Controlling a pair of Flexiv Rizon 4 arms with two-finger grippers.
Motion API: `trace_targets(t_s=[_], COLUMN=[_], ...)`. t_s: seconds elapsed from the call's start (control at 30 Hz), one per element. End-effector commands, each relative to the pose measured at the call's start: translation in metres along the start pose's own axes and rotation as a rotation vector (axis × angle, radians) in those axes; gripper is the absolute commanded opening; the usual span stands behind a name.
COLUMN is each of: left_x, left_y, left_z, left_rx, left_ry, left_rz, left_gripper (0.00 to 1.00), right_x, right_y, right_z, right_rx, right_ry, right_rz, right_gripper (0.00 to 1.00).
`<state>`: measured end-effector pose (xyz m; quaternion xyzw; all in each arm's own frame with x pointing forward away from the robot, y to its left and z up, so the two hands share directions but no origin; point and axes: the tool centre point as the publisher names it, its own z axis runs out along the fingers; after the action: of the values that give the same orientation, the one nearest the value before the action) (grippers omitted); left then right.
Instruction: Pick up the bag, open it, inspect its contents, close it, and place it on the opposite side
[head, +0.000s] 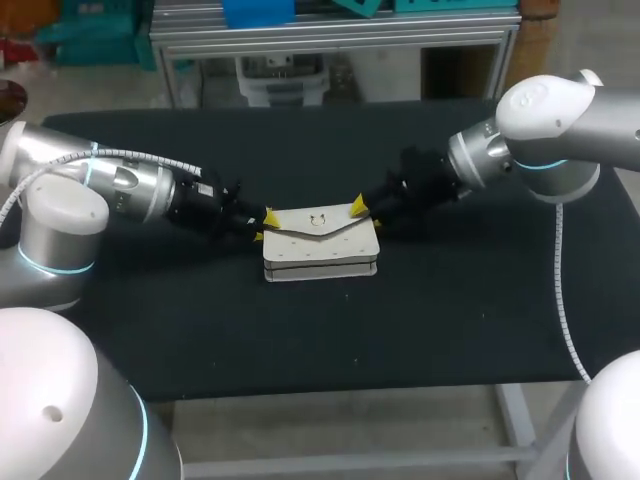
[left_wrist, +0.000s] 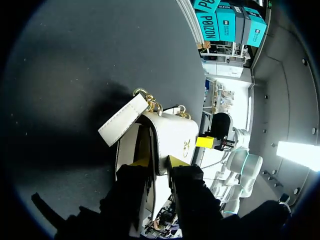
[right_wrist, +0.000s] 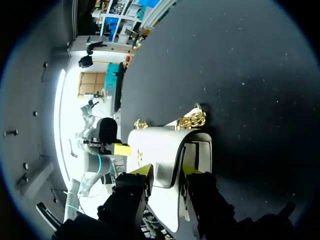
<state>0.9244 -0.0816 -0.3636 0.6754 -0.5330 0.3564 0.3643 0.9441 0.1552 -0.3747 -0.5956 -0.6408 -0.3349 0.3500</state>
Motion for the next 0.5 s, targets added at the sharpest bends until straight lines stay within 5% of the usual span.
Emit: trace_targets(t_s=[0.03,0.3,0.33,0.37,0.4,0.43,0.5], left_x=[-0.0023,-0.0061,-0.0061,-0.006,-0.0057,-0.0051,-0.0037], left_y=[0.0012,0.0043,0.0042,0.0042,0.0045,0.0046,0.0043], left_z=[0.0062,0.0069,0.0069,0.0067,0.006,0.0052,0.0035], left_rx=[0.003,0.023,0.025,0.03,0.03,0.03,0.032], left_ry=[0.019,0.026,0.026,0.024,0.024,0.024,0.024], left_rz=[0.016,0.056,0.06,0.064,0.066,0.067,0.07], left_gripper=[0.0,0.0,0.24,0.35,0.4,0.41,0.43], right_x=[-0.0003,-0.0004,-0.0006,-0.0012,-0.002,-0.0027,-0.0045], right_y=[0.003,-0.0006,-0.0009,-0.0009,-0.0009,-0.0006,0.0008], right_z=[0.0071,0.0066,0.0054,0.0043,0.0028,0.0015,-0.0012], right_rx=[-0.008,-0.071,-0.073,-0.075,-0.08,-0.078,-0.083], right_ry=[-0.004,-0.012,-0.008,-0.004,0.004,0.011,0.024], right_rz=[-0.029,-0.1,-0.099,-0.094,-0.091,-0.085,-0.067], right_gripper=[0.0,0.0,0.17,0.44,0.82,1.0,1.0])
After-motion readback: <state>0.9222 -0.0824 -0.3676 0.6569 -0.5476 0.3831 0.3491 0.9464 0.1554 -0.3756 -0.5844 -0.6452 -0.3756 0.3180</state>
